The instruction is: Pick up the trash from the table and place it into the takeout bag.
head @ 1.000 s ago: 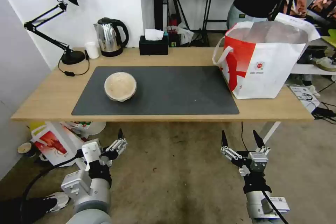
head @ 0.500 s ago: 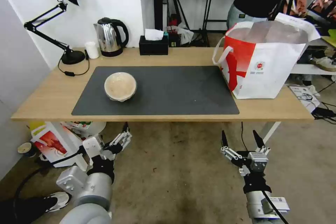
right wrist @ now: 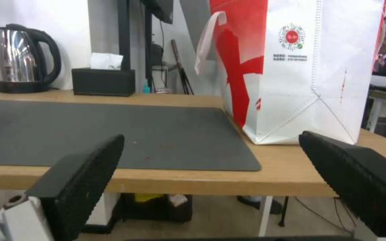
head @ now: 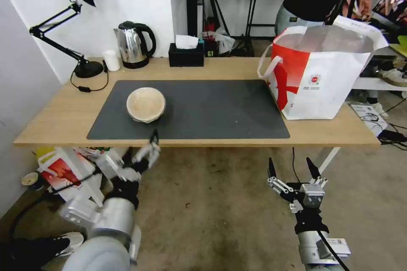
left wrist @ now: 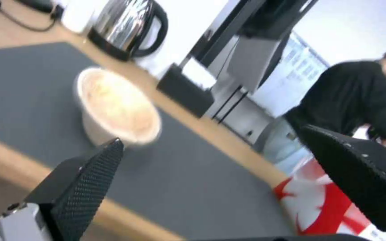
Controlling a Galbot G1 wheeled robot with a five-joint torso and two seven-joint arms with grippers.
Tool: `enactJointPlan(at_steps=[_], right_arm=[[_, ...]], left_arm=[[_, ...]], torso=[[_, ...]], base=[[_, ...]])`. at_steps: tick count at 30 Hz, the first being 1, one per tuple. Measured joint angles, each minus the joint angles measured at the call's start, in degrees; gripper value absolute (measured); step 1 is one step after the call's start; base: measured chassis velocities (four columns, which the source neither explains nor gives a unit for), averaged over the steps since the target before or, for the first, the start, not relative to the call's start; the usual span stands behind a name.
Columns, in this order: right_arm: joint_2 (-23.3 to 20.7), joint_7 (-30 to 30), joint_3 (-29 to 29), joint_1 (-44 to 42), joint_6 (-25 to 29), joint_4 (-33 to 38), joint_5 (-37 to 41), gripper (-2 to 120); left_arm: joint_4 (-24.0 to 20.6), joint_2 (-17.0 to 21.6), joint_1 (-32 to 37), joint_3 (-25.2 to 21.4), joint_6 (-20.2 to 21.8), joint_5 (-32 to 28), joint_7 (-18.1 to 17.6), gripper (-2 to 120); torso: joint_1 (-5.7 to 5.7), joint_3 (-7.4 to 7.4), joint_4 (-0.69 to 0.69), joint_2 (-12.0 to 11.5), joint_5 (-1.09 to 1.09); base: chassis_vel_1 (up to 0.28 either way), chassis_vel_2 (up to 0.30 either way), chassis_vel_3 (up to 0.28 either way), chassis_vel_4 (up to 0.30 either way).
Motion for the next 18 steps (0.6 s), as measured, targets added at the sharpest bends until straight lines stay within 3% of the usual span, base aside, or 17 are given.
enactJointPlan(at_steps=[6, 18], right_arm=[[0.0, 0.0, 0.0, 0.01, 0.0, 0.0, 0.0, 100], [0.0, 0.0, 0.0, 0.0, 0.0, 0.0, 0.0, 100]], left_arm=[[0.01, 1.63, -1.98, -3.06, -0.42, -5.37, 0.08, 100], [0.06, 6.24, -5.98, -8.61, 0.06, -18.26, -3.42, 100]], torso=[[-0.01, 0.0, 0.0, 0.0, -0.01], [0.0, 0.0, 0.0, 0.0, -0.01]], base=[[0.0, 0.0, 0.0, 0.0], [0.0, 0.0, 0.0, 0.0]])
